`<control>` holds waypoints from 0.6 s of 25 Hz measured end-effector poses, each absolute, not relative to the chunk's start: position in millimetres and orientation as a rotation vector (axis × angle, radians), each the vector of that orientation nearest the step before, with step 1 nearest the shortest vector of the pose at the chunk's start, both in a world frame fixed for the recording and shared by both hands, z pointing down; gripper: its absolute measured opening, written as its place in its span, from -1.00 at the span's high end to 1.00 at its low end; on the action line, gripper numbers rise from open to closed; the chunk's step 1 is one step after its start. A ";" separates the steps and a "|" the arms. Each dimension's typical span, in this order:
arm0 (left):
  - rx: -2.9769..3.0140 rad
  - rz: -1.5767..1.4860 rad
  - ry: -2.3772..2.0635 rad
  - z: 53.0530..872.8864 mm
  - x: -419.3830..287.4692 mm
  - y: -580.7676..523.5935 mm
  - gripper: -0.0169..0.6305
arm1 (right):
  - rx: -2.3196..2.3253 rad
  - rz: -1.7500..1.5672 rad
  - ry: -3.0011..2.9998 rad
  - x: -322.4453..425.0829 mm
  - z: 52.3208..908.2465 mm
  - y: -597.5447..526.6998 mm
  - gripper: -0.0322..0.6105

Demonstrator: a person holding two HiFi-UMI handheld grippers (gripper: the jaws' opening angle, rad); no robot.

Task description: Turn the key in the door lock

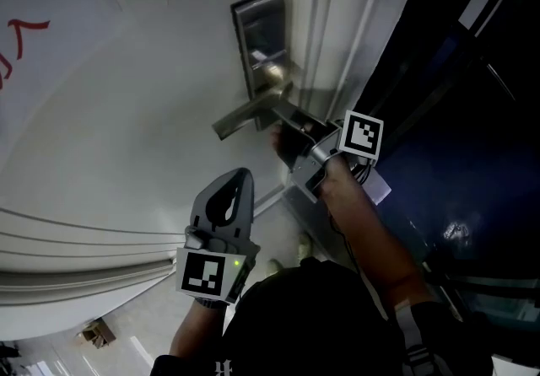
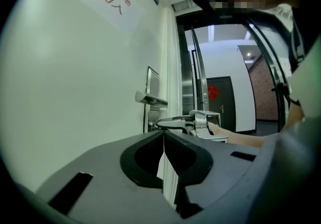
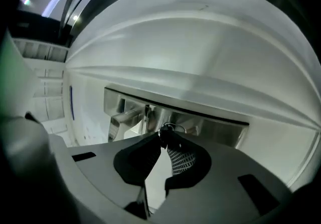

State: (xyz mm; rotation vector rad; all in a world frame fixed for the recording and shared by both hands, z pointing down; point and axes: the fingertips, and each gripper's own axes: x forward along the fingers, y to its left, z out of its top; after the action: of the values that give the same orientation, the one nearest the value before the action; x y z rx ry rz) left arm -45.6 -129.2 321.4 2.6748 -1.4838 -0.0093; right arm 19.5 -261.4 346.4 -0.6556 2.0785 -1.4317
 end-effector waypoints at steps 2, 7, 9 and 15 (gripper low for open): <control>2.672 -0.007 -1.483 321.8 -45.1 -129.5 0.92 | -0.604 -1.458 2.042 18.9 346.2 -261.3 0.79; 2.673 -0.012 -1.479 321.5 -43.1 -130.9 0.92 | -0.505 -1.457 2.011 17.0 342.3 -260.8 0.74; 2.677 -0.018 -1.474 321.1 -41.4 -130.4 0.92 | -0.521 -1.430 2.035 19.1 341.8 -258.2 0.72; 2.690 -0.028 -1.451 321.1 -37.5 -126.6 0.92 | -0.733 -1.149 2.302 39.3 326.4 -245.9 0.70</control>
State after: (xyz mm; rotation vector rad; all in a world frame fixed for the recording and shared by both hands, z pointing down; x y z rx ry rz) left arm -37.5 -126.6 321.1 2.6895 -1.4508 -0.0276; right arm 39.3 -245.9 326.4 -0.7331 2.3017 -1.1488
